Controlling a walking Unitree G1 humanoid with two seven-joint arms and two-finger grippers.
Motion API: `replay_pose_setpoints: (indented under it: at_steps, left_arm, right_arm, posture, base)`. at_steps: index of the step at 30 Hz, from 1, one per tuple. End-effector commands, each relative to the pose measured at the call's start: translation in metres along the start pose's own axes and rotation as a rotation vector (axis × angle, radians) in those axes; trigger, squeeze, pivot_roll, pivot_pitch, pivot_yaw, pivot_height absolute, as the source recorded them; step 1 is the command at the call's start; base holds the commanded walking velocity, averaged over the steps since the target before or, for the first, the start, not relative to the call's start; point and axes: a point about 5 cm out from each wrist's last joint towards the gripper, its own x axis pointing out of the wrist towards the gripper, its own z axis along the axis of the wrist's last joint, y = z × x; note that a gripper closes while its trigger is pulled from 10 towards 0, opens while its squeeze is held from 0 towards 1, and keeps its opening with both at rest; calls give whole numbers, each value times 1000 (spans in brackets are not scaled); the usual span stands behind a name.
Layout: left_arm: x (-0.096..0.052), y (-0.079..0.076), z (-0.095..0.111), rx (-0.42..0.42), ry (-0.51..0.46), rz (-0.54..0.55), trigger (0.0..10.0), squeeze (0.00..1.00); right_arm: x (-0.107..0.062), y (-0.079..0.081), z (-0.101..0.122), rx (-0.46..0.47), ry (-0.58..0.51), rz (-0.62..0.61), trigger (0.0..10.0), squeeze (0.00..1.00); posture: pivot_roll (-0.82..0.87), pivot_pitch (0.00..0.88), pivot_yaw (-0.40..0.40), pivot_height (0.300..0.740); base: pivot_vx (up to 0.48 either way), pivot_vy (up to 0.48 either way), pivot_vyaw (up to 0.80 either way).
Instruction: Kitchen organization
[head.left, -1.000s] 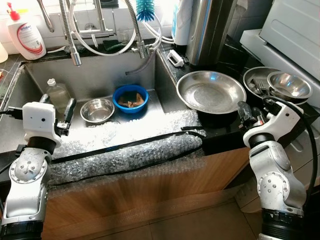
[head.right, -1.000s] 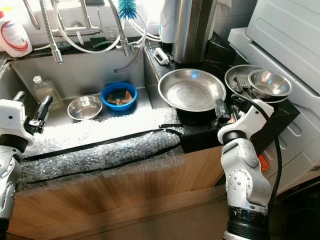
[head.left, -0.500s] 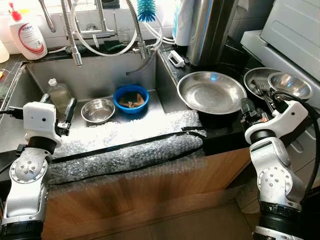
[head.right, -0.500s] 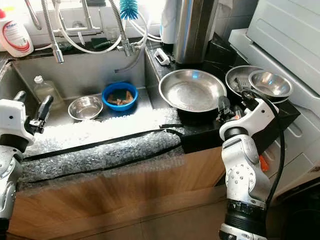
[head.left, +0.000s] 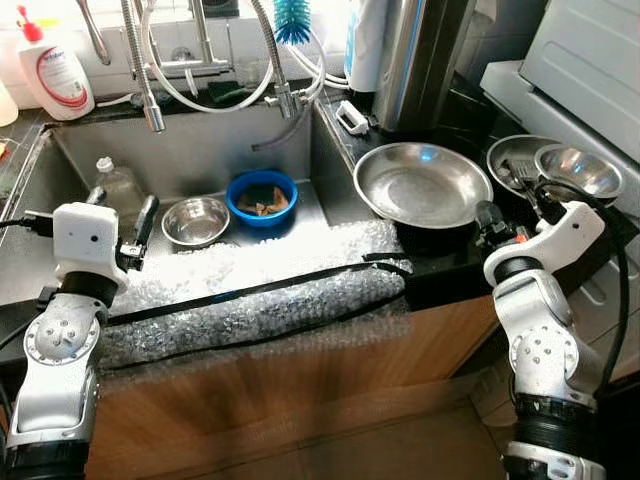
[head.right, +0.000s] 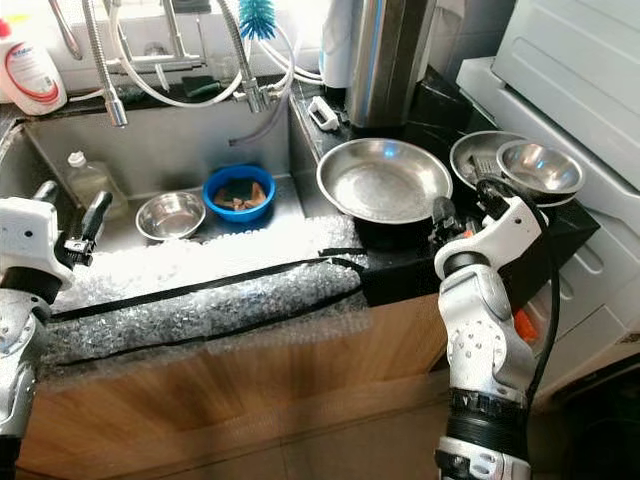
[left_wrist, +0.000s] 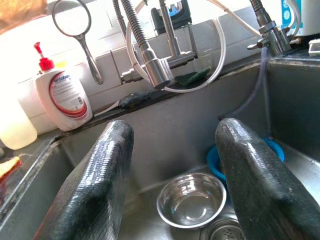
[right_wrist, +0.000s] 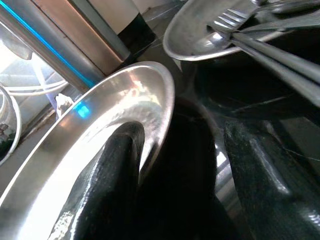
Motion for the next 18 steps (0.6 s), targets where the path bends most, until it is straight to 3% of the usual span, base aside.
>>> replay_pose_setpoints:
  at_steps: [1, 6, 18]
  left_arm:
    - [2, 3, 2, 19, -11, 3, 10000, 0]
    - [3, 1, 3, 23, -16, -1, 10000, 0]
    - [3, 0, 4, 33, -13, -18, 10000, 0]
  right_arm:
    - [3, 1, 4, 1, -11, -5, 10000, 0]
    - [9, 11, 8, 32, -19, 16, 10000, 0]
    - [16, 14, -1, 73, 26, -28, 10000, 0]
  posture:
    - [42, 83, -25, 740]
    - [46, 84, -25, 740]
    - [50, 89, -25, 740]
  base:
    - [0, 0, 0]
    - [0, 0, 0]
    - [0, 0, 0]
